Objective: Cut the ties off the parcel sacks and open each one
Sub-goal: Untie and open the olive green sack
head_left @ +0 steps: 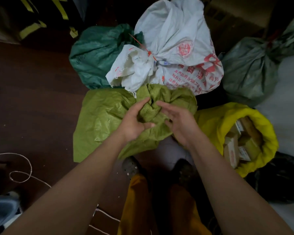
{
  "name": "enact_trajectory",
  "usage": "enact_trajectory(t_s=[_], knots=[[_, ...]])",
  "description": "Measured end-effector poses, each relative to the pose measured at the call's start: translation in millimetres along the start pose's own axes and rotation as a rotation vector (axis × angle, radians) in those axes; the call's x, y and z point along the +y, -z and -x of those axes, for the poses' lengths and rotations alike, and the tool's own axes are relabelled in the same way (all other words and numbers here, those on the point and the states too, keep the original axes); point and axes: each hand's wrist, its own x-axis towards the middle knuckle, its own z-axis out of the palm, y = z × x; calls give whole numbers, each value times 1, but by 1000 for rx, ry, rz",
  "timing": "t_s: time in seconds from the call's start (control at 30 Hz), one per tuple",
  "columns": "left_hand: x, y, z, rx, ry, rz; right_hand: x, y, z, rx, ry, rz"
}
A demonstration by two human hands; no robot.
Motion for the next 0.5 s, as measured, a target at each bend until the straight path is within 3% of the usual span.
enact_trajectory(t_s=[0.17,0.3,0.33,0.43,0.5], knots=[[16,-12,-19,283,86,75,-19,1,1,-8,76,-14],[29,-10,-23,406,352,424,-12,19,-17,453,50,324],[33,-10,-24,411,411,514,-10,26,-19,482,-11,348],[43,-9,-30,386,517,708,-5,37,-21,260,-205,-93],[49,-12,-31,318,514,835,-9,38,-18,147,-233,-348]])
